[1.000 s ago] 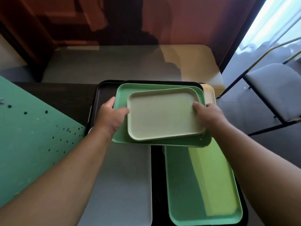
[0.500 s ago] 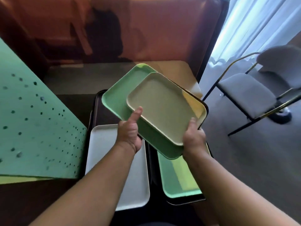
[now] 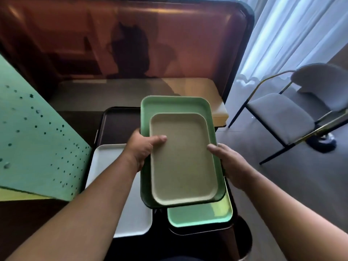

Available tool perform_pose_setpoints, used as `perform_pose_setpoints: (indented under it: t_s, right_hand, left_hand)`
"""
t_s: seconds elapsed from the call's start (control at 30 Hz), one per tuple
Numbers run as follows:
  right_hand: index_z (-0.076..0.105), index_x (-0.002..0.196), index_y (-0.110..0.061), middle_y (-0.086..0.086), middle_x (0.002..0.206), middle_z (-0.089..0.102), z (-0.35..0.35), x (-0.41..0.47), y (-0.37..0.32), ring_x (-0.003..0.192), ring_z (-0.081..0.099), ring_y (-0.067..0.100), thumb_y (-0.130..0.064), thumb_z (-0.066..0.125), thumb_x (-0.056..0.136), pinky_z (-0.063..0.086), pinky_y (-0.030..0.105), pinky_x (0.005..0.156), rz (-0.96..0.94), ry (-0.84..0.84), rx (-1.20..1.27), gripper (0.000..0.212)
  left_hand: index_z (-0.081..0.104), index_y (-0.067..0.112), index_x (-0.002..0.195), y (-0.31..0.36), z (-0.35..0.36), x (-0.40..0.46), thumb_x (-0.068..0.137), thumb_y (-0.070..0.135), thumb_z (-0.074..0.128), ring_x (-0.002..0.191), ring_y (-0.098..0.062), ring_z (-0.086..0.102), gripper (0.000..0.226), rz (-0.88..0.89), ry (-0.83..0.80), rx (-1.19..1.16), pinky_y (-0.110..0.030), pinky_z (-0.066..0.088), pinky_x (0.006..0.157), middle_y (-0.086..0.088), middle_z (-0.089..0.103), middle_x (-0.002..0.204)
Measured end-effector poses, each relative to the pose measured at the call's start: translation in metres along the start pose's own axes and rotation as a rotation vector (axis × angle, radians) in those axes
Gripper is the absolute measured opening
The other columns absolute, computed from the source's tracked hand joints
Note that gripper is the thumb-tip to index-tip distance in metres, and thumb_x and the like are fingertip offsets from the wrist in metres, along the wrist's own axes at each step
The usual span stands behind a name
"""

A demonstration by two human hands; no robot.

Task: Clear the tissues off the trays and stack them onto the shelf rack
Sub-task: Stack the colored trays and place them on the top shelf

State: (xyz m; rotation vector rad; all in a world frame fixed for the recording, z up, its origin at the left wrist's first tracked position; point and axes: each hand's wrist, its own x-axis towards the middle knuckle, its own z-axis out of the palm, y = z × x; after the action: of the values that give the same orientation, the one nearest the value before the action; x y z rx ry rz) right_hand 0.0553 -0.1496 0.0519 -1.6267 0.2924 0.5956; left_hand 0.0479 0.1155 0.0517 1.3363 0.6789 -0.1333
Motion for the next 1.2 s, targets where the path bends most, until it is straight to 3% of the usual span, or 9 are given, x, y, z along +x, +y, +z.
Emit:
perform_pose_setpoints:
  t_s: [0.1, 0.2, 0.27, 0.53, 0.7, 0.87, 1.03, 1.1, 1.2]
  right_hand:
    - [0.058, 0.121, -0.009, 0.012, 0.104, 0.073, -0.006, 0.005, 0.005, 0.082, 0.074, 0.023, -0.026, 0.08, 0.088, 0.06, 0.026, 0.058, 0.042, 0.051, -0.162, 0.044]
    - [0.06, 0.117, -0.015, 0.009, 0.105, 0.074, -0.022, 0.007, 0.034, 0.09, 0.075, 0.026, -0.032, 0.079, 0.088, 0.063, 0.044, 0.08, 0.104, 0.129, -0.19, 0.039]
    - [0.062, 0.113, -0.02, 0.007, 0.106, 0.076, -0.031, 0.007, 0.052, 0.094, 0.075, 0.026, -0.036, 0.076, 0.089, 0.06, 0.051, 0.089, 0.14, 0.126, -0.208, 0.032]
    - [0.073, 0.109, -0.02, -0.001, 0.096, 0.079, -0.033, 0.007, 0.094, 0.087, 0.076, 0.018, -0.026, 0.065, 0.097, 0.06, 0.034, 0.077, 0.177, 0.147, -0.274, 0.015]
    - [0.071, 0.11, -0.03, -0.01, 0.1, 0.078, -0.03, 0.011, 0.105, 0.095, 0.073, 0.017, -0.035, 0.062, 0.088, 0.058, 0.041, 0.091, 0.117, 0.205, -0.364, 0.024]
    - [0.066, 0.1, -0.026, 0.006, 0.105, 0.067, -0.031, 0.019, 0.111, 0.098, 0.064, 0.031, -0.041, 0.053, 0.076, 0.057, 0.044, 0.086, 0.182, 0.3, -0.508, 0.031]
    - [0.062, 0.115, -0.027, 0.007, 0.118, 0.061, -0.041, 0.033, 0.126, 0.107, 0.061, 0.033, -0.049, 0.046, 0.068, 0.056, 0.046, 0.092, 0.27, 0.233, -0.587, 0.054]
    - [0.061, 0.114, -0.025, 0.008, 0.123, 0.054, -0.036, 0.03, 0.117, 0.112, 0.057, 0.034, -0.043, 0.049, 0.076, 0.053, 0.046, 0.096, 0.26, 0.219, -0.635, 0.044]
    - [0.044, 0.147, -0.018, 0.012, 0.143, 0.041, -0.025, 0.023, 0.099, 0.131, 0.042, 0.036, -0.037, 0.053, 0.09, 0.041, 0.043, 0.108, 0.264, 0.192, -0.712, 0.061]
  left_hand:
    - [0.057, 0.004, 0.12, -0.024, 0.023, -0.007, 0.059, 0.035, 0.089, 0.092, -0.036, 0.075, 0.076, -0.047, 0.067, 0.097, -0.055, 0.061, 0.082, -0.02, 0.073, 0.111]
    - [0.04, 0.007, 0.138, -0.051, 0.036, -0.014, 0.068, 0.065, 0.07, 0.112, -0.032, 0.066, 0.096, -0.059, 0.134, 0.281, -0.05, 0.054, 0.1, -0.013, 0.062, 0.13]
    - [0.033, 0.009, 0.14, -0.068, 0.039, -0.014, 0.076, 0.07, 0.061, 0.118, -0.034, 0.06, 0.092, -0.099, 0.152, 0.411, -0.049, 0.049, 0.103, -0.014, 0.056, 0.137]
    - [0.047, 0.012, 0.142, -0.116, 0.04, -0.022, 0.085, 0.054, 0.065, 0.119, -0.035, 0.059, 0.074, -0.2, 0.156, 0.669, -0.041, 0.049, 0.101, -0.015, 0.05, 0.139]
    - [0.044, 0.011, 0.142, -0.12, 0.048, -0.023, 0.085, 0.043, 0.068, 0.118, -0.038, 0.057, 0.069, -0.216, 0.156, 0.763, -0.037, 0.048, 0.099, -0.016, 0.041, 0.14]
    - [0.046, 0.014, 0.141, -0.125, 0.054, -0.02, 0.08, 0.04, 0.07, 0.121, -0.038, 0.055, 0.07, -0.224, 0.139, 0.84, -0.045, 0.048, 0.104, -0.016, 0.043, 0.139]
    - [0.009, 0.023, 0.163, -0.127, 0.058, -0.016, 0.093, 0.047, 0.058, 0.139, -0.04, 0.041, 0.089, -0.266, 0.114, 0.956, -0.042, 0.036, 0.114, -0.02, 0.027, 0.158]
    - [-0.001, 0.027, 0.163, -0.129, 0.057, -0.014, 0.096, 0.05, 0.054, 0.143, -0.04, 0.038, 0.09, -0.283, 0.096, 0.952, -0.042, 0.032, 0.117, -0.021, 0.021, 0.162]
    - [-0.008, 0.03, 0.162, -0.127, 0.057, -0.014, 0.095, 0.058, 0.051, 0.146, -0.039, 0.035, 0.094, -0.293, 0.069, 0.957, -0.043, 0.03, 0.118, -0.02, 0.017, 0.165]
